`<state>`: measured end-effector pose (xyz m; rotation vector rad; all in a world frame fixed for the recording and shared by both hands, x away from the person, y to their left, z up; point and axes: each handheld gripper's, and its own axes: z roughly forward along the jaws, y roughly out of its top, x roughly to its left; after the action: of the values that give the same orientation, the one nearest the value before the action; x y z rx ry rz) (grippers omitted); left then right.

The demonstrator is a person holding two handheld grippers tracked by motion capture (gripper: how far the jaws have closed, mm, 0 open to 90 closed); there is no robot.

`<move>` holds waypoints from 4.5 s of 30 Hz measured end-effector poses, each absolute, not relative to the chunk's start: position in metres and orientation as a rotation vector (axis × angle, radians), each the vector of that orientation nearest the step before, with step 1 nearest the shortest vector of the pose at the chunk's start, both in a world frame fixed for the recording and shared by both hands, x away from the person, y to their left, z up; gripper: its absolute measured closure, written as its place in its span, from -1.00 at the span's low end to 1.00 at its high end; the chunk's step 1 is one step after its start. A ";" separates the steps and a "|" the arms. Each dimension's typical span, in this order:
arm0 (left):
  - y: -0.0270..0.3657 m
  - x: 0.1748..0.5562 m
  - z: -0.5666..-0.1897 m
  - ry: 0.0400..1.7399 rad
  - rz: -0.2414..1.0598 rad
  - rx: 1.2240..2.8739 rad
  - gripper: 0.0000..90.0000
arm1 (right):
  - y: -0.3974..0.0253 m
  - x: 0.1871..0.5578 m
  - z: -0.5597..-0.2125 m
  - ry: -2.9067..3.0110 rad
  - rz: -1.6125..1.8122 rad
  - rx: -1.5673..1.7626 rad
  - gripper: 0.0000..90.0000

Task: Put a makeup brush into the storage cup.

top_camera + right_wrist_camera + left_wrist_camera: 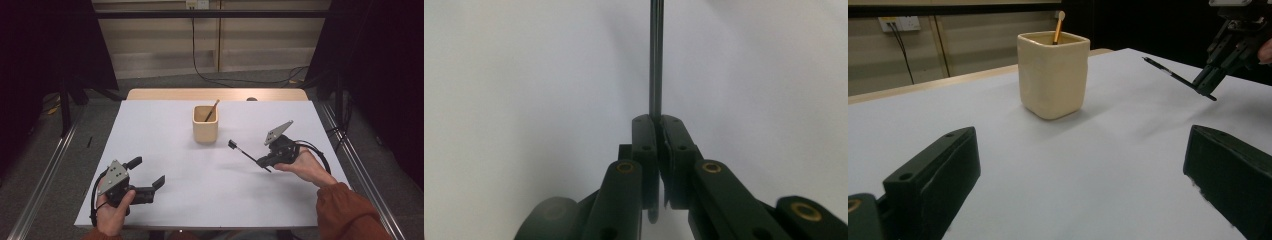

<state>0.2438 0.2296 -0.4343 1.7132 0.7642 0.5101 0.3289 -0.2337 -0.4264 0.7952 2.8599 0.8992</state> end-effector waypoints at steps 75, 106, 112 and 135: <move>0.231 0.244 -0.434 0.788 0.503 1.689 -0.96 | -0.265 0.302 -0.396 2.203 1.670 0.851 0.91; 0.212 0.252 -0.411 0.731 0.496 1.667 -0.96 | -0.259 0.300 -0.392 2.226 1.700 0.791 0.91; 0.205 0.262 -0.399 0.699 0.486 1.663 -0.97 | -0.254 0.299 -0.392 2.246 1.704 0.771 0.91; 0.169 0.271 -0.393 0.574 0.365 1.695 -0.96 | -0.241 0.298 -0.395 2.272 1.729 0.742 0.91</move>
<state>0.2705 0.1688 -0.3933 1.6954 0.5740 0.3651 0.2980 -0.2409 -0.3949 0.7420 2.2721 1.7288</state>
